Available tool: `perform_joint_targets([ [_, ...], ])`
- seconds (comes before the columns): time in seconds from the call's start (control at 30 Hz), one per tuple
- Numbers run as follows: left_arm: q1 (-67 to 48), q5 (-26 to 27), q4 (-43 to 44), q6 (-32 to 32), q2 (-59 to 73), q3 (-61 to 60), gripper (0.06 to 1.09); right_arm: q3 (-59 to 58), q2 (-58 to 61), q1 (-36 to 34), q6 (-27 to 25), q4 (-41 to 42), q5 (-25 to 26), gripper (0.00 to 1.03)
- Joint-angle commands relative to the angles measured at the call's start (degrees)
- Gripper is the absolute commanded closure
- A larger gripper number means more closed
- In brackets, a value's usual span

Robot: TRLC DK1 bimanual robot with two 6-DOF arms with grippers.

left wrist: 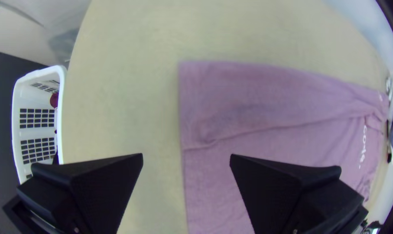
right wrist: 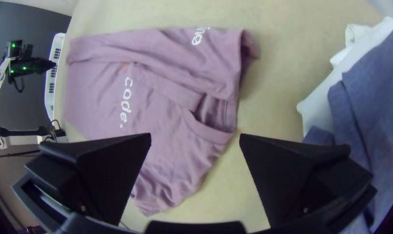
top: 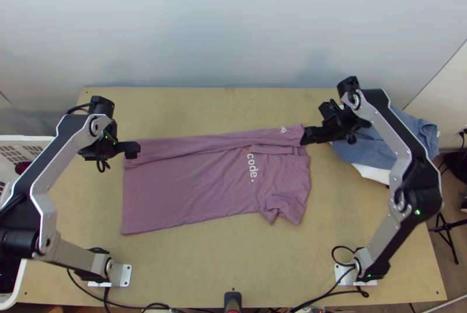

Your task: Fold the t-shirt

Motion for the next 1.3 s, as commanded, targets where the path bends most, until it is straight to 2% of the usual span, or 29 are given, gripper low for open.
perform_joint_targets([
  [0.0, -9.6, -0.5, -5.4, 5.0, -9.8, -5.6, 0.12, -9.8, -8.9, 0.4, -0.8, -1.6, 0.1, 0.17],
  [0.07, -15.5, -4.1, -5.7, 5.7, -13.4, -9.3, 0.14, -13.2, -11.3, 0.4, -0.8, -1.5, 0.1, 0.19],
  [0.2, -22.8, -5.0, -8.4, 5.9, -18.0, -14.3, 0.17, -20.1, -16.3, 1.3, -1.2, -1.5, 0.1, 0.19],
  [0.33, -27.3, -9.2, -8.8, 6.5, -20.2, -18.9, 0.17, -26.3, -19.8, 2.7, -1.2, -0.6, 0.3, 0.19],
  [0.4, -27.9, -9.2, -8.8, 7.2, -21.0, -20.3, 0.17, -28.0, -20.2, 2.8, -1.0, 0.2, 0.3, 0.19],
  [0.5, -30.2, -9.2, -8.8, 7.2, -22.2, -21.8, 0.17, -29.5, -20.2, 3.3, -0.6, 1.9, 0.2, 0.26],
  [0.63, -33.0, -11.3, -8.2, 6.9, -22.5, -23.7, 0.17, -31.0, -20.1, 4.0, 0.3, 4.1, 0.3, 0.28],
  [0.73, -34.6, -11.7, -7.9, 7.1, -22.7, -25.4, 0.17, -32.3, -19.8, 5.4, 0.7, 5.5, 0.2, 0.33],
  [1.0, -40.3, -14.4, -7.8, 8.3, -25.9, -31.1, 0.17, -34.7, -18.2, 7.6, 3.6, 9.9, 0.2, 0.33],
  [1.27, -40.4, -13.9, -7.9, 12.2, -26.5, -32.4, 0.17, -34.7, -16.7, 8.8, 6.4, 12.8, 0.3, 0.33],
])
